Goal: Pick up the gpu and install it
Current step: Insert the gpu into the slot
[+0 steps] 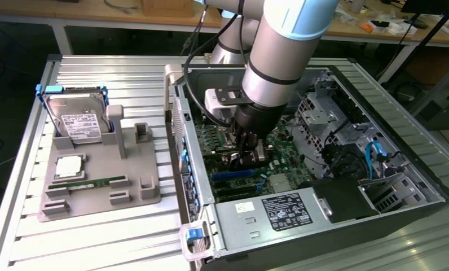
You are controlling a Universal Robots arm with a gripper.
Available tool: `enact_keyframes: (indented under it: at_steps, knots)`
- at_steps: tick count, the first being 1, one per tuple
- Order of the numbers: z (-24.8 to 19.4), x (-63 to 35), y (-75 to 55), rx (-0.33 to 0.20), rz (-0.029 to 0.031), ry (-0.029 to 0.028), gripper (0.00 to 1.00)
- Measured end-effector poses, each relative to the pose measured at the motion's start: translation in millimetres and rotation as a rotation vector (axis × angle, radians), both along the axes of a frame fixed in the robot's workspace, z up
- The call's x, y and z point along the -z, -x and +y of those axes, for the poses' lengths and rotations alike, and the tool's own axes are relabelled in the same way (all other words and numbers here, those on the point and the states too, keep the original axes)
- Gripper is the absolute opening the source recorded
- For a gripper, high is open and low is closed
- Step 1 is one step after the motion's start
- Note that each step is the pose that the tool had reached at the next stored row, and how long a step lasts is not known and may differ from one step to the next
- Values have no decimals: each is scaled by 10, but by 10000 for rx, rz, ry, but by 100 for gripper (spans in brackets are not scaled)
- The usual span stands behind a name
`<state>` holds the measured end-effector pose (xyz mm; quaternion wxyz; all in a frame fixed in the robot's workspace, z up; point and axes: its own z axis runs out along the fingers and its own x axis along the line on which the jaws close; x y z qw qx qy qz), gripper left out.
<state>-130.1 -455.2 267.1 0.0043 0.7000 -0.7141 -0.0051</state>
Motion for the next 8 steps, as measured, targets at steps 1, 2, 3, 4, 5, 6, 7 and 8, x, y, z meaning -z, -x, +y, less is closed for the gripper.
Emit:
enact_keyframes:
  at_steps: [1, 2, 3, 4, 5, 6, 7, 8]
  knots:
    - [0, 0, 0, -1, 0, 0, 28]
    - [0, 0, 0, 0, 0, 0, 28]
    - [0, 0, 0, 0, 0, -1, 28]
    - [0, 0, 0, -1, 0, 0, 28]
    - [0, 0, 0, 0, 22, 0, 28]
    - [0, 0, 0, 0, 47, 0, 28]
    - [0, 0, 1, 0, 73, -2, 28]
    - [0, 0, 0, 0, 92, -3, 28]
